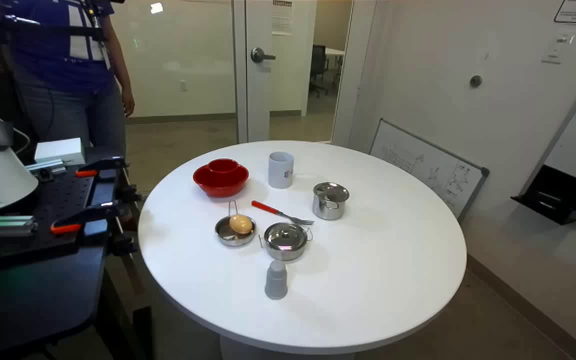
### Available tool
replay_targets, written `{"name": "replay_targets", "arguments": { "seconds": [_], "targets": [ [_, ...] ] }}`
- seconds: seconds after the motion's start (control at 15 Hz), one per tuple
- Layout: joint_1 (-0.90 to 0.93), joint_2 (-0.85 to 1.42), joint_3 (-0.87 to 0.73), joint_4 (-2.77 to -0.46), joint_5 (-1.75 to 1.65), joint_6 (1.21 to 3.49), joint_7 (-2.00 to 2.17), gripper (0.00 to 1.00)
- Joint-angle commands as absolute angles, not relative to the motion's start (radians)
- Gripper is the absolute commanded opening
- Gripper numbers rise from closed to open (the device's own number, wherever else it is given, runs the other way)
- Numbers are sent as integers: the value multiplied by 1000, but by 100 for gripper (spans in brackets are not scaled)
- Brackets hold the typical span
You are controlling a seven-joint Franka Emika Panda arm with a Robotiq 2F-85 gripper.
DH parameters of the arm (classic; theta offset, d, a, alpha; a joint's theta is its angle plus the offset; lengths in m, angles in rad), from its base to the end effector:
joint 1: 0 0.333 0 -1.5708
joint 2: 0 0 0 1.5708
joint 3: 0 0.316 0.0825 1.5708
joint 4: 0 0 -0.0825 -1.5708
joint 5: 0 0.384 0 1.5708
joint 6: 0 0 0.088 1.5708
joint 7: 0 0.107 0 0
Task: Remove the mug from the bowl and put it on the table
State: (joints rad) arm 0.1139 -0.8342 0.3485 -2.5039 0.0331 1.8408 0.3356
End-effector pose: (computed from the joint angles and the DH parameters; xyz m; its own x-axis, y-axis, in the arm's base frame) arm 0.2835 0.1659 0.5425 0.9782 0.0454 0.2024 0.0119 -0.9865 0.1635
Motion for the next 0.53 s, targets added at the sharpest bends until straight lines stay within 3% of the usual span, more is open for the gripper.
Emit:
{"name": "replay_targets", "arguments": {
  "seconds": [0.0,0.47],
  "targets": [
    [124,-830,341,-2501,26,1839,342,100],
    [141,-602,335,-2596,41,2118,293,100]
  ]
}}
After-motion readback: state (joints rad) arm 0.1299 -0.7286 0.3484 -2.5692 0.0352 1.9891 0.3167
